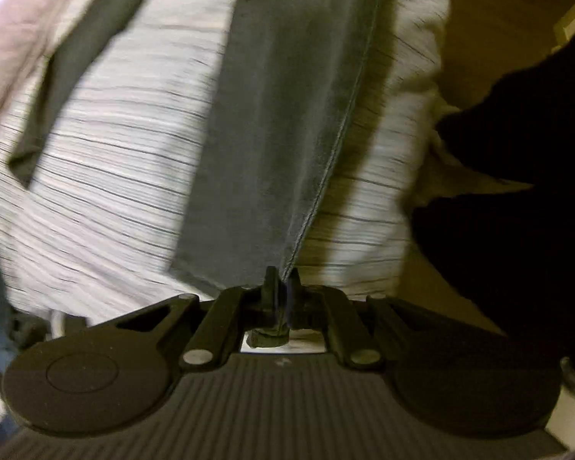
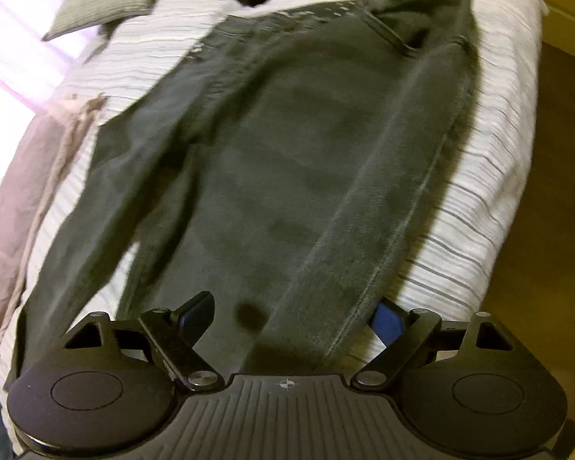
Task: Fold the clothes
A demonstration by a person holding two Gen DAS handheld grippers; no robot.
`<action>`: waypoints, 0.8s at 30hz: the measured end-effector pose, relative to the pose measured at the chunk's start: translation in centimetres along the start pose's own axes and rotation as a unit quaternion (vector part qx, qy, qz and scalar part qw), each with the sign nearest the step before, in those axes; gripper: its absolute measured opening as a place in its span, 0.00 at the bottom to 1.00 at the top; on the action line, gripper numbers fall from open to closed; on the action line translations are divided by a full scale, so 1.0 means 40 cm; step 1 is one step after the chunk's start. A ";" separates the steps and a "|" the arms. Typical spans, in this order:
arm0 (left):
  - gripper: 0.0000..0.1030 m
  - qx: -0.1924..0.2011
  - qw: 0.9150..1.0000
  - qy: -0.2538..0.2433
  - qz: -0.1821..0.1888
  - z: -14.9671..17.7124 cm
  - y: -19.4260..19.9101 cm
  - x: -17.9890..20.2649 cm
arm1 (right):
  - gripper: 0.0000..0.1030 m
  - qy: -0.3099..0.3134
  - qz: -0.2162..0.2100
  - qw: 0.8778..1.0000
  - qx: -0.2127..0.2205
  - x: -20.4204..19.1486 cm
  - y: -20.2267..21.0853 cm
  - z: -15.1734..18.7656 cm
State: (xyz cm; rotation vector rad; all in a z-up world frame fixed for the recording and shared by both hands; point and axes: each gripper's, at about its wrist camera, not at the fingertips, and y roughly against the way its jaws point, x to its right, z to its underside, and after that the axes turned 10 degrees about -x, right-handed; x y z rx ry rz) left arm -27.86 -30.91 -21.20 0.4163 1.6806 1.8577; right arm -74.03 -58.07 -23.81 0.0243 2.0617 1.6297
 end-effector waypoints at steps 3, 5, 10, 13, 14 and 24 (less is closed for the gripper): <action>0.02 -0.006 1.000 0.015 0.011 0.003 -0.023 0.005 | 0.85 -0.018 -0.006 1.000 0.009 0.037 0.004 -0.011; 0.02 -0.003 1.000 0.023 0.019 0.009 -0.021 0.006 | 0.85 -0.030 -0.017 0.999 0.017 0.063 0.011 -0.027; 0.02 0.004 1.000 0.019 0.013 0.020 0.010 0.000 | 0.19 -0.047 -0.019 0.998 0.026 0.117 0.037 -0.064; 0.02 0.005 1.000 0.005 0.009 0.028 0.039 0.018 | 0.06 -0.048 -0.002 0.999 0.021 0.143 0.059 -0.074; 0.02 0.003 1.000 0.001 0.008 0.028 0.042 0.026 | 0.06 -0.048 0.004 0.999 0.020 0.151 0.066 -0.078; 0.26 -0.041 0.997 0.058 0.014 0.027 0.025 0.014 | 0.77 0.037 0.054 0.997 0.029 0.088 0.100 -0.058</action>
